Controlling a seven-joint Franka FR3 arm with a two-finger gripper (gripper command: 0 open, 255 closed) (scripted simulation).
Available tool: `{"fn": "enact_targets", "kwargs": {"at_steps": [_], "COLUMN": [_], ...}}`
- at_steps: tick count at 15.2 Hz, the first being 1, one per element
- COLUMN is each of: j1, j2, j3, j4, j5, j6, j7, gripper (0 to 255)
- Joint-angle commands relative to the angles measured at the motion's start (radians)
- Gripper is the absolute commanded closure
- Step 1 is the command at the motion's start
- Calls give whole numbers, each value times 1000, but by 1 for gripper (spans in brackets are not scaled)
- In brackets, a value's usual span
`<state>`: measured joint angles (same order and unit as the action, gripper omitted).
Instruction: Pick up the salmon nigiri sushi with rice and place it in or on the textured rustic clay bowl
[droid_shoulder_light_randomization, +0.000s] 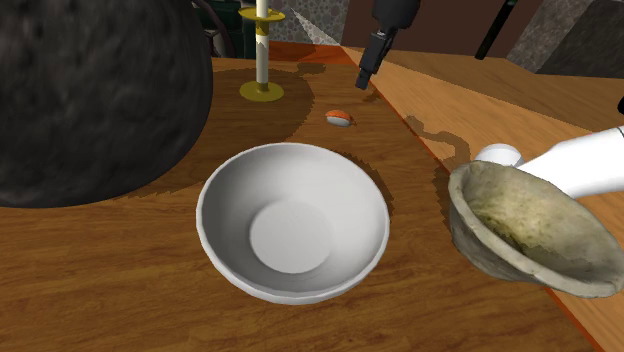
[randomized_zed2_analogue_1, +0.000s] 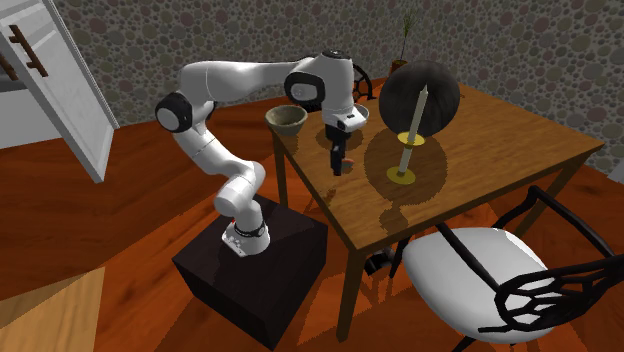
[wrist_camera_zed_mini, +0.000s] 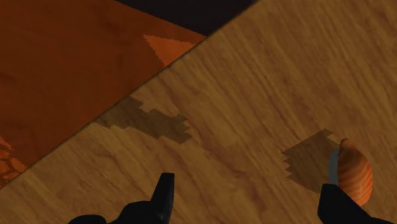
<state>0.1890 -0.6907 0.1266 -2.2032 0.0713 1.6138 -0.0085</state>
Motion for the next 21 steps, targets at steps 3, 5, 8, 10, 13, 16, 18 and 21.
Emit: {"fn": "enact_targets", "kwargs": {"at_steps": [3, 5, 8, 10, 13, 16, 18, 21], "j1": [73, 109, 119, 121, 123, 123, 123, 123], "j2": [45, 66, 66, 61, 56, 55, 55, 55], "j3": [33, 49, 56, 59, 64, 65, 65, 65], "j4": [26, 40, 13, -17, -62, -70, -70, -70], "j5": [56, 83, 93, 95, 99, 100, 100, 100], "j6": [-9, -15, 9, 35, 73, 81, 81, 81], "j7": [-62, -93, -102, -103, -105, -105, -105, -105], "gripper": [0, 0, 0, 0, 0, 0, 0, 0]}}
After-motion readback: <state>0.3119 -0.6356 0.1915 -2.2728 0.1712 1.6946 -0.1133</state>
